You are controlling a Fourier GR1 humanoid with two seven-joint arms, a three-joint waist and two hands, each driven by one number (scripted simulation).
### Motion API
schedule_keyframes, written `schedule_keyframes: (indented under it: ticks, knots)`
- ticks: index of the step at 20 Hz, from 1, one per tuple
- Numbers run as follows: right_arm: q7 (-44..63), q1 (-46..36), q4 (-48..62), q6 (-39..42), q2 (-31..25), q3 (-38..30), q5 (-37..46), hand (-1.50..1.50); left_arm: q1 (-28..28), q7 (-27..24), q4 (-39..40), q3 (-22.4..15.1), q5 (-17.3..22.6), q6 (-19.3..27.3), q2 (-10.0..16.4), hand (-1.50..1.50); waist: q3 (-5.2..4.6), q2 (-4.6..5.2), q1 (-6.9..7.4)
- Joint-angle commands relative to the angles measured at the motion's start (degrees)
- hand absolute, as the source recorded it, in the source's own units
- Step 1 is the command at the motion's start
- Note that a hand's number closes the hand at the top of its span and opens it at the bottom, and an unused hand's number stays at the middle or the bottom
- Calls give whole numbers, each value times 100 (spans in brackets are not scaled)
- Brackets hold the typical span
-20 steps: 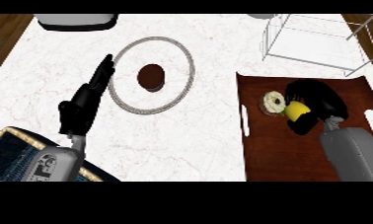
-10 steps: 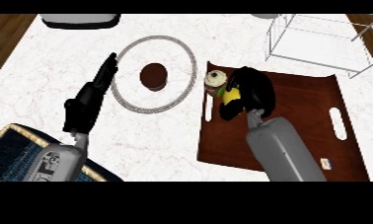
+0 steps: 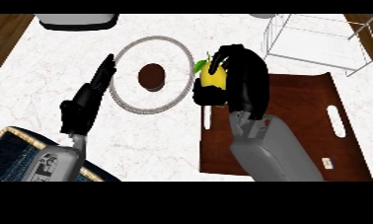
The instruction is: Pick the lemon from the tray and place it in the tiered shelf
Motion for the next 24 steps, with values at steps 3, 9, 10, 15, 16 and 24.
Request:
schedule_keyframes:
  ticks: [3,9,10,15,16,24]
  knots:
    - [1317,-605,-628,248,27,19,994,150,312,-93,26,-31,87,-82,-116,0,-93,22,-47]
    - [1239,-1454,-562,1050,-174,-784,1450,150,50,-286,484,-9,-81,14,-190,0,-94,52,-79]
    - [1361,-1411,-770,1077,-119,-733,1652,150,-84,-108,367,105,28,9,-144,0,-92,41,-85]
    - [1012,-1845,-745,1557,-592,-1436,1840,150,115,102,13,-86,-54,159,-204,0,-88,39,-58]
    - [1182,-2111,-864,1950,-604,-1494,1897,150,296,26,-188,39,132,-16,-42,0,-91,18,-38]
    - [622,-2812,202,1570,-861,-2293,2028,150,123,141,-82,-170,-108,55,-198,0,-90,66,28]
